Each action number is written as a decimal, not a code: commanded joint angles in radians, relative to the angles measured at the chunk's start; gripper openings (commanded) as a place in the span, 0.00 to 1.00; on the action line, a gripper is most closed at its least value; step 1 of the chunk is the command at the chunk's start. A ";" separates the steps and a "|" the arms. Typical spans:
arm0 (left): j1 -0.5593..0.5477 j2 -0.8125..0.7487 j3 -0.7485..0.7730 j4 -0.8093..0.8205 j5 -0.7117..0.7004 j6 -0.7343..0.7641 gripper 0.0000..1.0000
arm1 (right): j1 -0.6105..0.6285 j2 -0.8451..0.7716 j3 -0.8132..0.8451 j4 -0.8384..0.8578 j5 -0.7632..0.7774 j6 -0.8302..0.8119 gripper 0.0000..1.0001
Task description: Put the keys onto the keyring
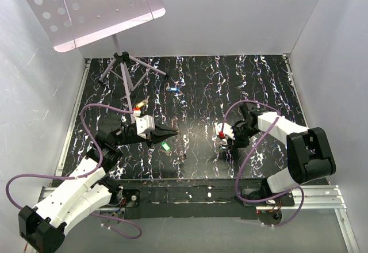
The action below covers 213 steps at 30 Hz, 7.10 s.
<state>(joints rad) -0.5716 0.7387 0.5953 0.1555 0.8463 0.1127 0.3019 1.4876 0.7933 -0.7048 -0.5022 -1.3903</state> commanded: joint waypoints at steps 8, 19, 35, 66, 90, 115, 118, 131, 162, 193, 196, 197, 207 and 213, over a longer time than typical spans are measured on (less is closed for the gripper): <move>-0.001 -0.005 0.000 0.007 0.004 0.016 0.00 | 0.014 0.019 0.044 -0.018 0.004 0.002 0.19; -0.001 -0.006 -0.003 0.018 0.022 0.010 0.00 | 0.014 -0.075 0.160 -0.186 -0.094 0.056 0.01; -0.022 0.232 0.186 0.179 0.114 -0.041 0.00 | 0.104 -0.032 1.008 -0.891 -0.277 0.220 0.01; -0.159 0.097 0.038 0.127 -0.194 0.186 0.00 | 0.528 0.007 1.034 -0.575 -0.038 0.657 0.01; -0.197 0.110 0.037 0.141 -0.320 0.154 0.00 | 0.551 0.074 1.123 -0.575 -0.093 0.675 0.01; -0.197 0.091 0.015 0.187 -0.288 0.137 0.00 | 0.556 0.089 1.107 -0.518 -0.022 0.734 0.01; -0.198 0.091 0.014 0.191 -0.280 0.133 0.00 | 0.551 0.085 1.095 -0.518 -0.018 0.737 0.01; -0.198 0.068 -0.020 0.268 -0.260 0.102 0.00 | 0.517 0.091 1.072 -0.530 -0.085 0.734 0.01; -0.197 0.128 -0.241 1.012 -0.404 -0.545 0.00 | 0.479 0.072 1.294 -0.697 -0.410 0.504 0.53; -0.198 0.134 -0.262 1.052 -0.483 -0.574 0.00 | 0.525 0.122 1.221 -0.527 -0.386 0.689 0.37; -0.198 0.134 -0.267 1.056 -0.490 -0.579 0.00 | 0.528 0.119 1.216 -0.525 -0.383 0.689 0.30; -0.198 0.134 -0.267 1.056 -0.490 -0.579 0.00 | 0.528 0.117 1.215 -0.525 -0.384 0.689 0.26; -0.198 0.136 -0.279 1.052 -0.497 -0.597 0.00 | 0.531 0.109 1.199 -0.522 -0.357 0.691 0.01; -0.197 -0.020 -0.285 0.793 -0.494 -0.546 0.51 | 0.528 0.070 1.130 -0.610 -0.311 0.565 0.01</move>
<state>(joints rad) -0.7689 0.8486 0.3080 1.1191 0.3740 -0.4702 0.8249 1.6089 1.9644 -1.2419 -0.8349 -0.7345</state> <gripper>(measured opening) 0.333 0.029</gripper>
